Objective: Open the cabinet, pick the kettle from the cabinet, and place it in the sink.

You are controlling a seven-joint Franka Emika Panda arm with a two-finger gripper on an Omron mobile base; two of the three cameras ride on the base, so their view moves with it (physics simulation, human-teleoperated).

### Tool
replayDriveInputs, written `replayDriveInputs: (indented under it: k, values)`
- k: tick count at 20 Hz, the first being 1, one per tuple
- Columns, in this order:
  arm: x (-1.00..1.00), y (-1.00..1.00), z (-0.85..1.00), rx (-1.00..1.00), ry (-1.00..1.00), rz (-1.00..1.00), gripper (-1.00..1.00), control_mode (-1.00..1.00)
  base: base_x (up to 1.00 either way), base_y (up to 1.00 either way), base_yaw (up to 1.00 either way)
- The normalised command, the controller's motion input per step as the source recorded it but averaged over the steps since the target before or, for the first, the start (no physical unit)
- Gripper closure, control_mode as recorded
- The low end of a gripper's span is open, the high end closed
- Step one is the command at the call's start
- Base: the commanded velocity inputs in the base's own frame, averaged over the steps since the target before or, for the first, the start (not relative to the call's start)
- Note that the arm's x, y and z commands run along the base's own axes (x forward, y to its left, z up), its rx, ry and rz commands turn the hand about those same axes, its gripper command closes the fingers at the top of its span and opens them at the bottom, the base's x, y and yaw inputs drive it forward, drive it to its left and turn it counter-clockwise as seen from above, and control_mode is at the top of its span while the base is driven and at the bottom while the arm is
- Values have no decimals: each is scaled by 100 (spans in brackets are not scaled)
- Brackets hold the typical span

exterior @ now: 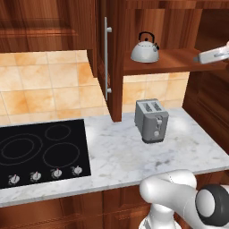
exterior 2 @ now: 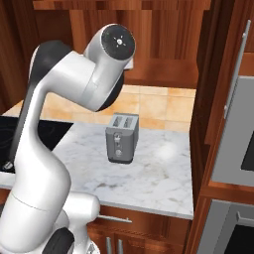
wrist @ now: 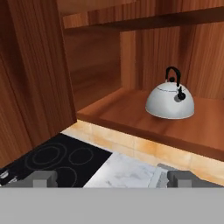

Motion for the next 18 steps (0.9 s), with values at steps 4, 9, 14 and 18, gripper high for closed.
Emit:
replayDriveInputs:
  k: [4, 9, 14, 18]
  values:
    - [24, 15, 8, 0, 0, 6, -100, -100, 0, 0, 0]
    - [26, 11, 9, 0, 0, 8, -100, -100, 0, 0, 0]
    - [28, 10, 6, 0, 0, 1, -100, -100, 0, 0, 0]
    - [27, 9, 1, 0, 0, -1, -100, -100, 0, 0, 0]
